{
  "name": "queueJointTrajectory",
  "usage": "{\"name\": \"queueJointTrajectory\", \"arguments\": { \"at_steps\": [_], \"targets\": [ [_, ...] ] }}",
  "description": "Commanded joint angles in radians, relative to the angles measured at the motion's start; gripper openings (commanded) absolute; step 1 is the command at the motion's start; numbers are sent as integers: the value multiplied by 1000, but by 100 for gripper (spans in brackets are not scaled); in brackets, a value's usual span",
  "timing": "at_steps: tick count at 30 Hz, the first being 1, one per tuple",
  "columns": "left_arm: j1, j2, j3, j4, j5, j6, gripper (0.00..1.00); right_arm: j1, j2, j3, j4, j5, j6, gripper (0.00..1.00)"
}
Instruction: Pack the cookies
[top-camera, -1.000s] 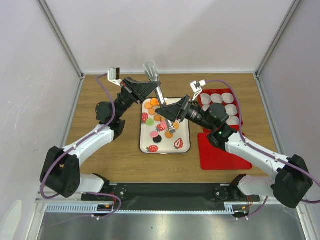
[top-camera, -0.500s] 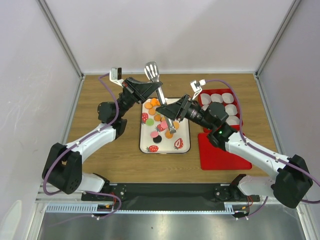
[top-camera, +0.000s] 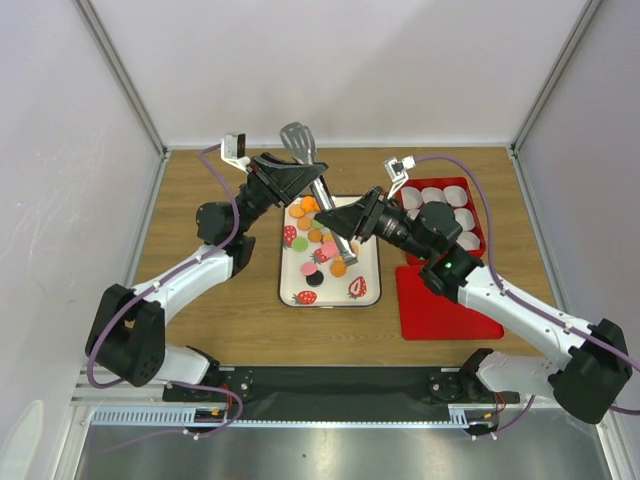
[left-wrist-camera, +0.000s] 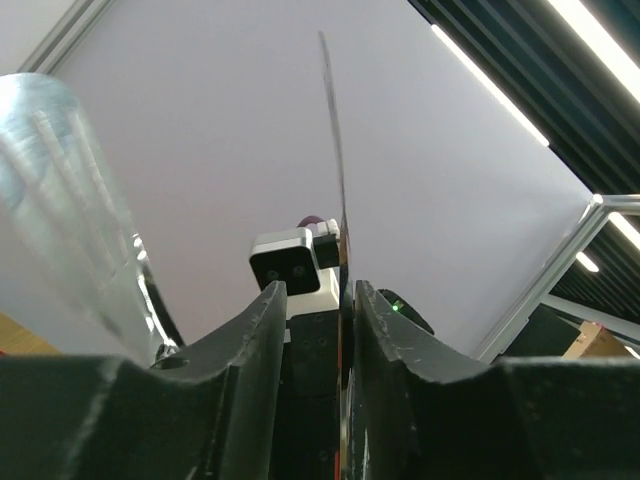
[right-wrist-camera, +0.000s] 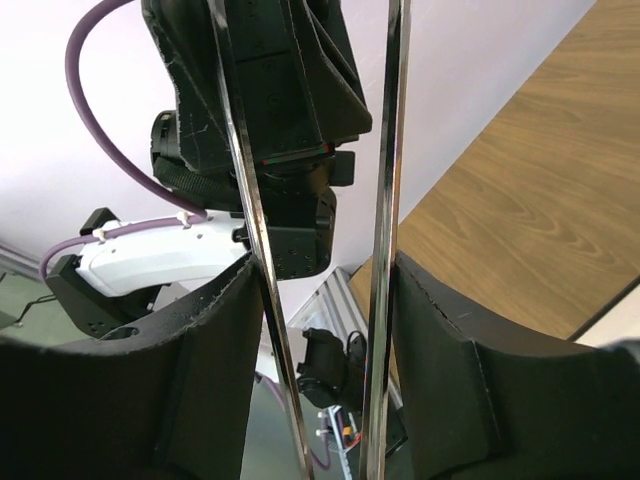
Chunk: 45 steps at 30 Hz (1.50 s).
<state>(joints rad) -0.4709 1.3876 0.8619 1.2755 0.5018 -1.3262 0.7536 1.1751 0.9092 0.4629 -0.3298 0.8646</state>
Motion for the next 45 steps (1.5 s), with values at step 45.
{"name": "queueJointTrajectory", "arguments": {
  "at_steps": [45],
  "targets": [
    [138,-291,113,-1174,-216,540,66,-88,-167,171,-866,328,-401,48]
  ]
}}
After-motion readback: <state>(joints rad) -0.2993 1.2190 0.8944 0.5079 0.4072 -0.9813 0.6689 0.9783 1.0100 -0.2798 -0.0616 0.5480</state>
